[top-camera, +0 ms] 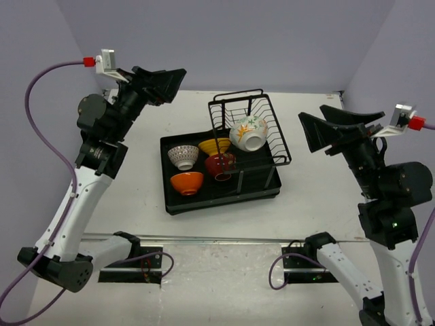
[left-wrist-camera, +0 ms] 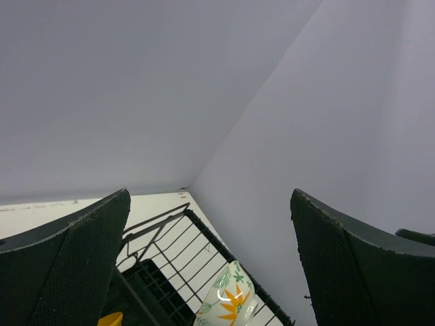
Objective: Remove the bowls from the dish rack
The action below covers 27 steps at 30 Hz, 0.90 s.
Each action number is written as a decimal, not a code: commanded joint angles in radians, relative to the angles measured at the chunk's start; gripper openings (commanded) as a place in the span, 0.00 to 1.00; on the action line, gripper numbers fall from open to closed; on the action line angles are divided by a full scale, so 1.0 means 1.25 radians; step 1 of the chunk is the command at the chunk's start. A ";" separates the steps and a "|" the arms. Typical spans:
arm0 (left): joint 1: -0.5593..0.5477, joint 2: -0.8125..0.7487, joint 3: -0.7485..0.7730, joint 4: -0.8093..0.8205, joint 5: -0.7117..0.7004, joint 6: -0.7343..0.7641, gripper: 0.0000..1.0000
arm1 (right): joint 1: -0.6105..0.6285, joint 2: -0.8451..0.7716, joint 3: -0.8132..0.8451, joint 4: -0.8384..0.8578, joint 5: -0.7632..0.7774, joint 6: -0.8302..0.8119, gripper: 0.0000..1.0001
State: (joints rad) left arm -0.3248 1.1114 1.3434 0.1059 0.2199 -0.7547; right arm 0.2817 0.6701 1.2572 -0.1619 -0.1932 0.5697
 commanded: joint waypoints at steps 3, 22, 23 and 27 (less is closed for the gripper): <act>-0.059 0.038 0.064 0.052 -0.126 0.087 1.00 | 0.003 0.091 0.068 0.096 -0.056 0.017 0.99; -0.139 0.172 0.237 0.098 -0.345 0.174 1.00 | 0.043 0.316 0.177 0.273 -0.105 0.155 0.99; -0.145 0.185 0.244 0.098 -0.362 0.191 1.00 | 0.047 0.340 0.175 0.280 -0.062 0.171 0.99; -0.173 0.199 0.252 0.118 -0.479 0.249 1.00 | 0.106 0.388 0.134 0.425 0.014 0.185 0.99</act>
State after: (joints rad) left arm -0.5194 1.3483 1.6264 0.1822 -0.2005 -0.5320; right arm 0.3653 1.1103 1.4593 0.2119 -0.2756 0.7551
